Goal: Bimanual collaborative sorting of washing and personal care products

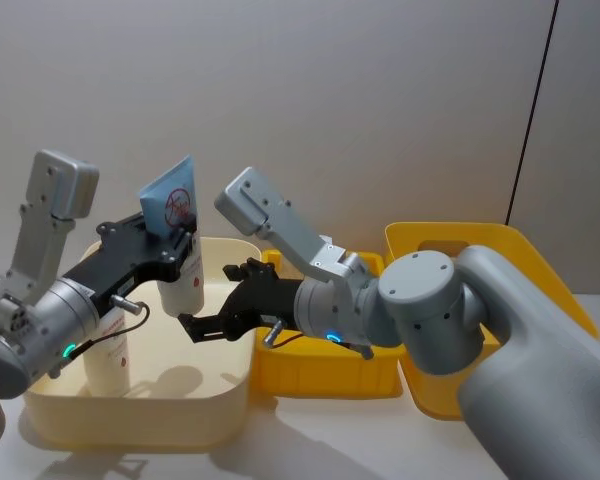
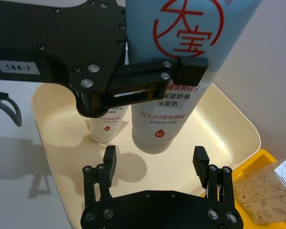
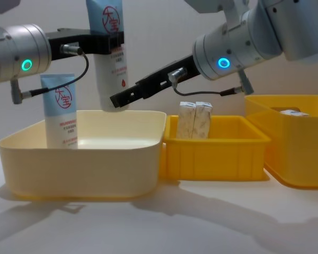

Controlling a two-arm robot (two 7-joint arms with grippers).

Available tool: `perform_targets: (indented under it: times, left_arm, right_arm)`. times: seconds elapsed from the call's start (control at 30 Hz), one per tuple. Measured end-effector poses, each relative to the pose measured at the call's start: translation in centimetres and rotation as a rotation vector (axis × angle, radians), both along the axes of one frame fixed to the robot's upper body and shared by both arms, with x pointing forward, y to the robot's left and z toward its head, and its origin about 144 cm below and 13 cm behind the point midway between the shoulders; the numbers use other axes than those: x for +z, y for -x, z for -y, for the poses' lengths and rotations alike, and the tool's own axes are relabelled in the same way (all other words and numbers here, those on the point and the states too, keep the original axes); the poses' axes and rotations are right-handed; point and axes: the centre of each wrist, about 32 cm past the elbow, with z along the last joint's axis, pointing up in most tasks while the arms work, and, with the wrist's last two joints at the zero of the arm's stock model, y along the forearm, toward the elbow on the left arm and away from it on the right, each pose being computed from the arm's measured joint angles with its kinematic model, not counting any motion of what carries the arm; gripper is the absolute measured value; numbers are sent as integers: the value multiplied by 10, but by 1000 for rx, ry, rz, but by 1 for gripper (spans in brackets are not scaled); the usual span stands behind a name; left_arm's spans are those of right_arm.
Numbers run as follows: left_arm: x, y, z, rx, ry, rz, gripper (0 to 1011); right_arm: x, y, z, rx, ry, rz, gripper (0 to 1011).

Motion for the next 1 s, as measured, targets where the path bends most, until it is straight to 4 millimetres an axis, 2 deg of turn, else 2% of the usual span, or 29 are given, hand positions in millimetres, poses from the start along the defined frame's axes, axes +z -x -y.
perform_targets:
  times: [0.47, 1.0]
  left_arm:
    - [-9, 4, 1, 11, 12, -23, 275]
    - [-10, 6, 1, 10, 13, -25, 275]
  right_arm:
    - [-2, -2, -6, -10, -8, 5, 1001]
    - [-9, -4, -17, -27, -41, -17, 1001]
